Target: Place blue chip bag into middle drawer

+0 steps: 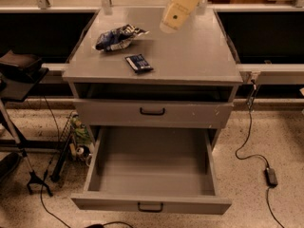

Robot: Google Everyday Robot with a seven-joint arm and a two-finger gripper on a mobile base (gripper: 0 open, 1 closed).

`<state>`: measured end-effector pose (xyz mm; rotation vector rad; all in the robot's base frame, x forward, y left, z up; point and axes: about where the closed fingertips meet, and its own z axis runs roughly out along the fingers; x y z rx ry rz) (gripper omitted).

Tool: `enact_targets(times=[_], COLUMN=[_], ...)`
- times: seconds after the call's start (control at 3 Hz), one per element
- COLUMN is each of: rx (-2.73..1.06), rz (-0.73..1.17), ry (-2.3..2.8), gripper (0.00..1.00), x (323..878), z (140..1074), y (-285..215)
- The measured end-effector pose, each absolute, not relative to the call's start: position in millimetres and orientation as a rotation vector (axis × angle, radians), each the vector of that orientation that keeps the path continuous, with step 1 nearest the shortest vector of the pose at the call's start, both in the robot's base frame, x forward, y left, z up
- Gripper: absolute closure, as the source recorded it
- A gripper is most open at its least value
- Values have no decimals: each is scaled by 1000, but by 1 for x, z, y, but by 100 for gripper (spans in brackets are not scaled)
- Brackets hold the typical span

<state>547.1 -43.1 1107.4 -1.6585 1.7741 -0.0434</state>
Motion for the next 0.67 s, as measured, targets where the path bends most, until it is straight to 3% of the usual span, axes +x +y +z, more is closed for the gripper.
enact_targets(times=[0.33, 0.67], rx=[-1659, -1578], rz=[-43, -4], ry=[1774, 1792], gripper=[0, 0], x=[547, 556], z=[1107, 1093], y=[-43, -1])
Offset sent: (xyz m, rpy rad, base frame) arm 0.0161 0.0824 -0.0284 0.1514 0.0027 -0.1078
